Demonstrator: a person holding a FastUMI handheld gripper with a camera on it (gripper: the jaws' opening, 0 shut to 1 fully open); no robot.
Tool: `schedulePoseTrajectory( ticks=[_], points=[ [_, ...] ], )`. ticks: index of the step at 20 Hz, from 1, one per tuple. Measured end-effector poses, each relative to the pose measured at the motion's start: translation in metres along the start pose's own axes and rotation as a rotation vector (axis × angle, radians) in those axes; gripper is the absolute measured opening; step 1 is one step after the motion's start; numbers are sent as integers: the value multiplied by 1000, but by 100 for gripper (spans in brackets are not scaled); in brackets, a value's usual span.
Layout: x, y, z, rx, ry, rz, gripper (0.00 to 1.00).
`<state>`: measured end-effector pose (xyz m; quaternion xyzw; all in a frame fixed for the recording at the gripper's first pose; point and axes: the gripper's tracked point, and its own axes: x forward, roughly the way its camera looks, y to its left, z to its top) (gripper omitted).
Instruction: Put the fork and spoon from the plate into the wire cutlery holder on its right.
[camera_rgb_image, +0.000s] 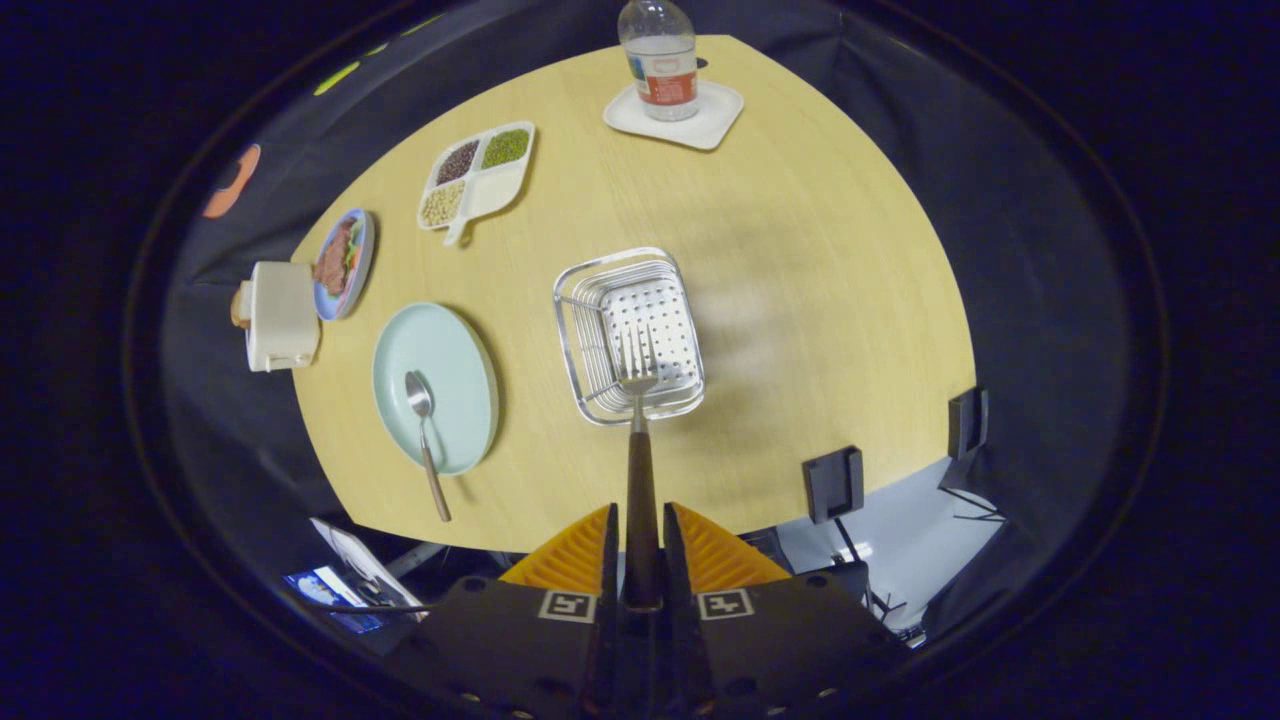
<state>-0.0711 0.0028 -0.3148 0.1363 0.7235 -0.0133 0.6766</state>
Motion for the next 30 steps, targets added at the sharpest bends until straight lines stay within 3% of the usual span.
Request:
schedulePoseTrajectory(
  ticks=[1,2,6,12,15,17,23,30],
  points=[
    [-3,1,2,-4,-18,2,29],
    [-5,3,7,-10,-41,4,43],
    [-16,6,18,-77,-128,-10,83],
    [-60,30,26,-198,-362,-17,92],
    [-81,68,18,-292,-479,-12,92],
    [-80,102,2,-343,-487,11,93],
    [-3,200,-66,-320,-312,101,92],
    [93,242,-90,-306,-239,0,93]
  ],
)
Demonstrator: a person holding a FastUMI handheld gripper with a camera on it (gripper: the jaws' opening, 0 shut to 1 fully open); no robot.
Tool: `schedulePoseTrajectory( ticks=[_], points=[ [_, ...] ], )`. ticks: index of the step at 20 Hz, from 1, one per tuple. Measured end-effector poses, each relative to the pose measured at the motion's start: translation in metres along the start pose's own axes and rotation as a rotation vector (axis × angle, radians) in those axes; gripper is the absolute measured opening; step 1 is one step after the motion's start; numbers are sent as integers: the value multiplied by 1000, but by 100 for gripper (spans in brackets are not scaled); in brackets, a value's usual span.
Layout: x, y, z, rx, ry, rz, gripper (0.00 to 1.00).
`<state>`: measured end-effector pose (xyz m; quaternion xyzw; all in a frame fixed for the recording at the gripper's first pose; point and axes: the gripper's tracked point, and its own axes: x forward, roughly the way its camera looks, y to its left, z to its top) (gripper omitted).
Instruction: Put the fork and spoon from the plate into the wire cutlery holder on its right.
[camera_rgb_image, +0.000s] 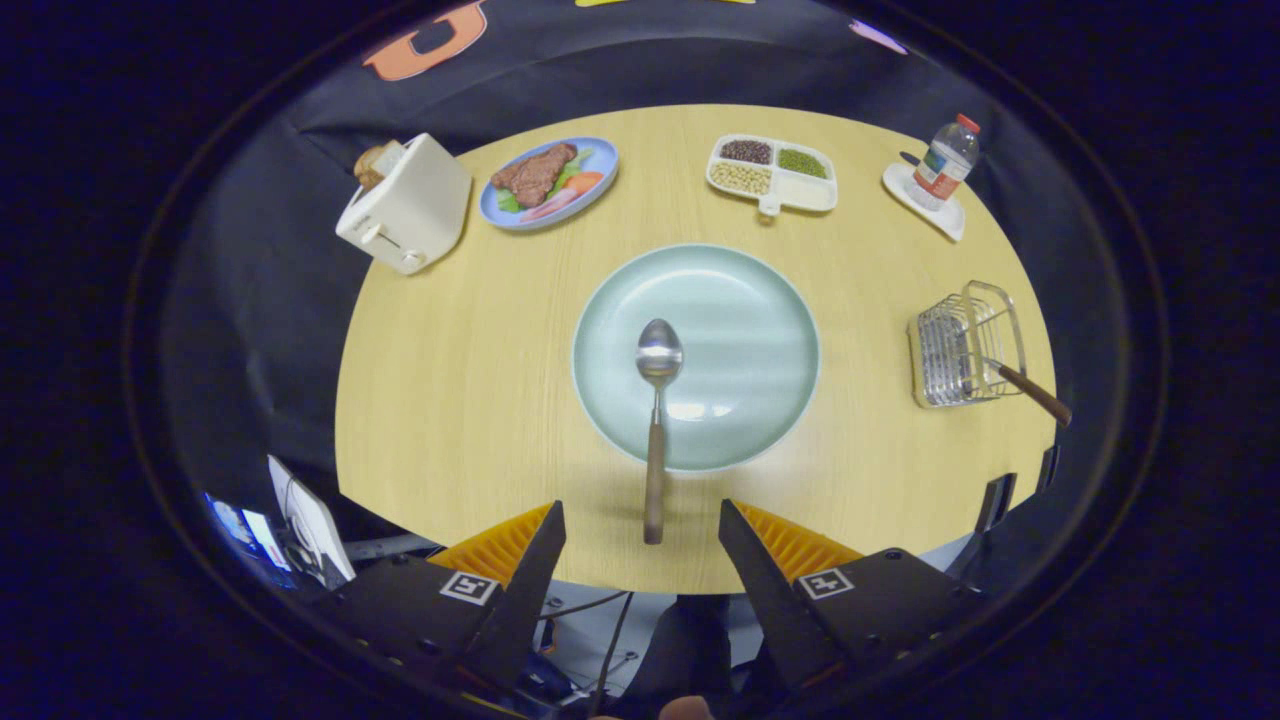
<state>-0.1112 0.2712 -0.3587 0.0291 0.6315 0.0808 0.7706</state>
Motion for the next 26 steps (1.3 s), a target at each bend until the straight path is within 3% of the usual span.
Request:
schedulePoseTrajectory(
  ticks=[3,8,12,13,14,17,26],
  points=[
    [31,-1,-5,17,30,-46,93],
    [65,-9,-11,7,81,-75,64],
    [68,-15,-19,16,117,-87,20],
    [65,-14,-17,21,119,-82,19],
    [67,-14,-16,15,122,-76,8],
    [55,-16,-12,6,111,-56,1],
    [-19,-37,-4,101,108,71,1]
  ],
)
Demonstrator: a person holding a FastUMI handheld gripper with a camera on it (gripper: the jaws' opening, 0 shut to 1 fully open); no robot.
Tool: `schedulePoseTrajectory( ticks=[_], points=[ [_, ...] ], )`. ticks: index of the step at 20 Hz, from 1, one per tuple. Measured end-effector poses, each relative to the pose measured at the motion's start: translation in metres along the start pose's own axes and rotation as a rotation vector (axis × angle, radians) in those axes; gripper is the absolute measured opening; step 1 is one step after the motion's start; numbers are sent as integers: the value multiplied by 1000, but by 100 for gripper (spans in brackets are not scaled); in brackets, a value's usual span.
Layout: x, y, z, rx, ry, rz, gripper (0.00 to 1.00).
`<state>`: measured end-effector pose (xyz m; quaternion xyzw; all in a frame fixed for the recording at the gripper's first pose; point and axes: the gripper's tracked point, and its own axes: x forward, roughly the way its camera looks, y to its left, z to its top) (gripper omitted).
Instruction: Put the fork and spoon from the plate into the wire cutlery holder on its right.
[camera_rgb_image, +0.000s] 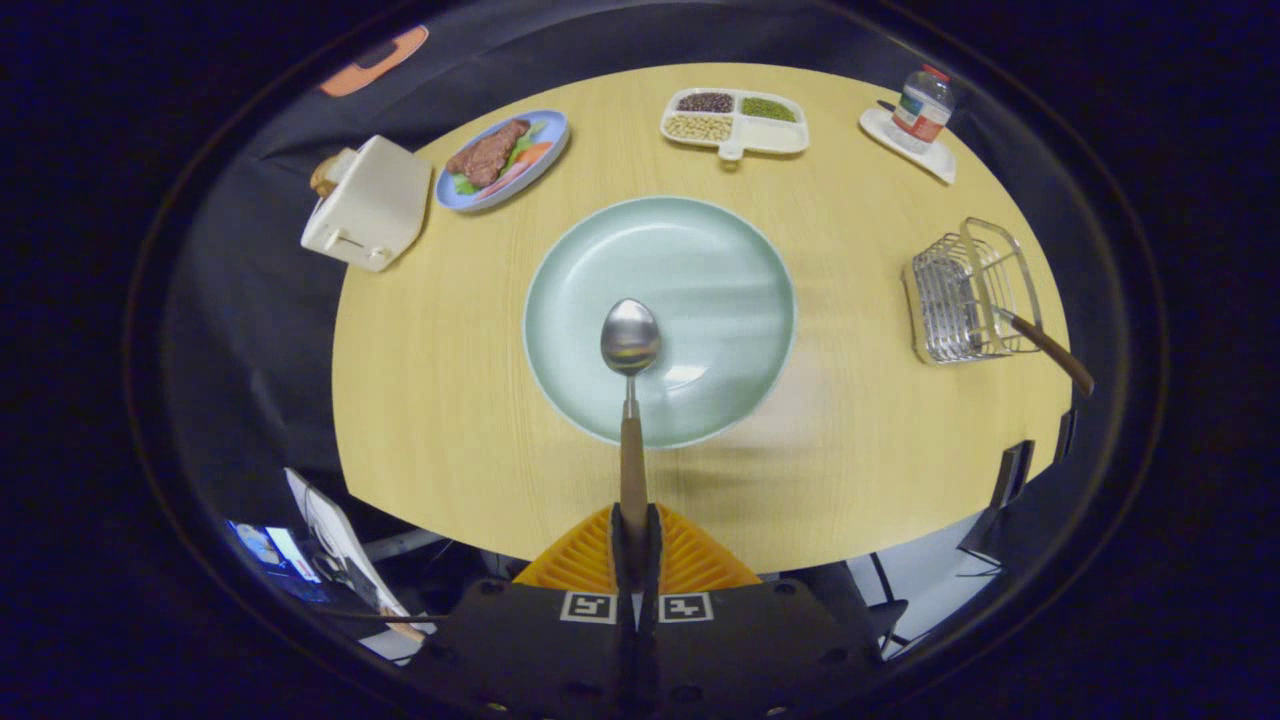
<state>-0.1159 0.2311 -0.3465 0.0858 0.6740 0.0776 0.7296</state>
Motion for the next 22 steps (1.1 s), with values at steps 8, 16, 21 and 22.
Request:
schedulePoseTrajectory(
  ticks=[8,16,21,22],
  points=[
    [-113,-72,22,99,-66,61,0],
    [-152,-176,27,151,-79,-44,0],
    [-128,-206,33,161,-15,-73,0],
    [-124,-209,35,159,-1,-80,1]
  ],
)
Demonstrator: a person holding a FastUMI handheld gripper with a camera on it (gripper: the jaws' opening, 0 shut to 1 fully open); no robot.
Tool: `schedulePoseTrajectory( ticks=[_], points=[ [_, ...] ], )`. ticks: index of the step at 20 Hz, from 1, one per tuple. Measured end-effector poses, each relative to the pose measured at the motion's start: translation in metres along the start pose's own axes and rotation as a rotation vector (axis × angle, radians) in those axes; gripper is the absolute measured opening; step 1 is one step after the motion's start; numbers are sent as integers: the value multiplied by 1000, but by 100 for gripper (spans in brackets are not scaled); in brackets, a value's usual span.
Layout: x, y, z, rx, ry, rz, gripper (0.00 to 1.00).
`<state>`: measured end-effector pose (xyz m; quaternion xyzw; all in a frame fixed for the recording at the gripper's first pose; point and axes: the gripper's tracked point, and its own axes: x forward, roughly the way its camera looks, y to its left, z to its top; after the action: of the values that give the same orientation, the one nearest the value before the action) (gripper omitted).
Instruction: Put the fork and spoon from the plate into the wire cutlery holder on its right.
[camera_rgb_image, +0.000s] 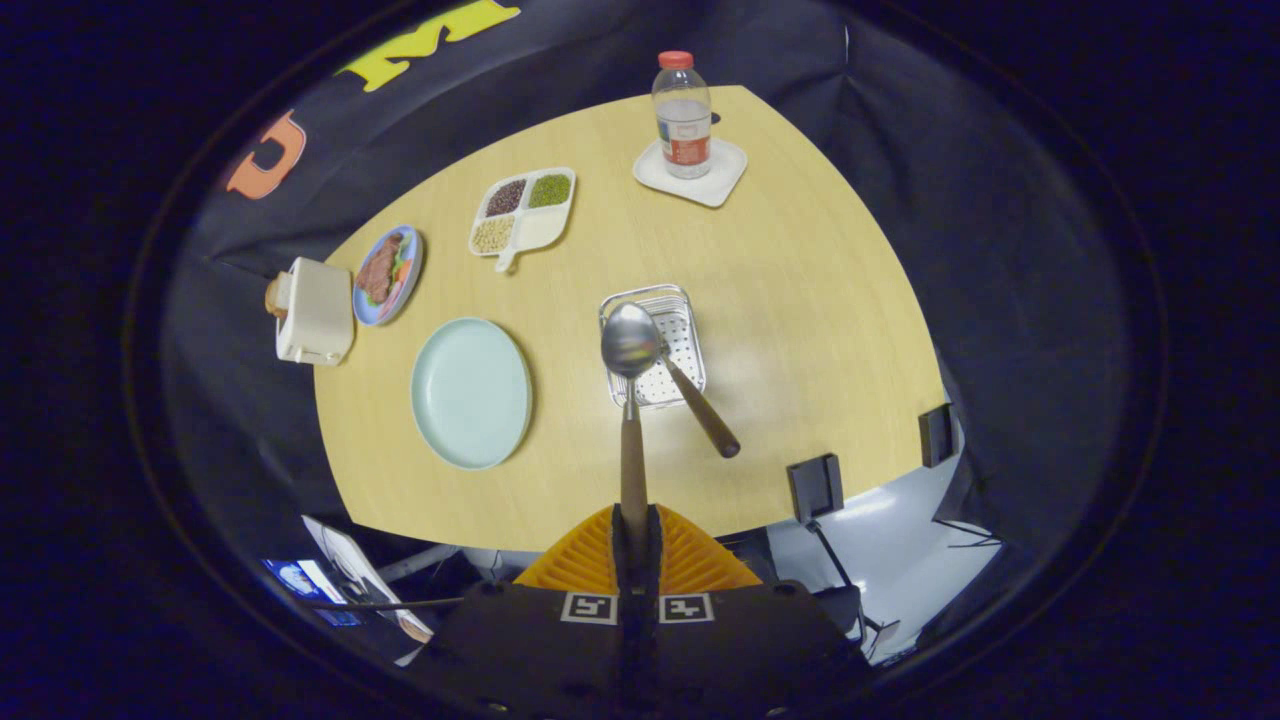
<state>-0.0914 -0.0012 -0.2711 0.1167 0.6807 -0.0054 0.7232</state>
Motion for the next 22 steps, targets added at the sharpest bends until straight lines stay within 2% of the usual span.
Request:
schedulePoseTrajectory(
  ticks=[7,13,15,16,17,18,21,22],
  points=[
    [30,-2,9,12,89,-15,0],
    [45,-1,21,33,106,-17,1],
    [45,2,24,34,101,-11,9],
    [46,5,25,33,91,-4,9],
    [42,5,26,29,85,-5,12],
    [41,7,27,25,76,1,26],
    [33,11,28,11,31,13,46],
    [30,12,31,4,3,14,64]
  ],
)
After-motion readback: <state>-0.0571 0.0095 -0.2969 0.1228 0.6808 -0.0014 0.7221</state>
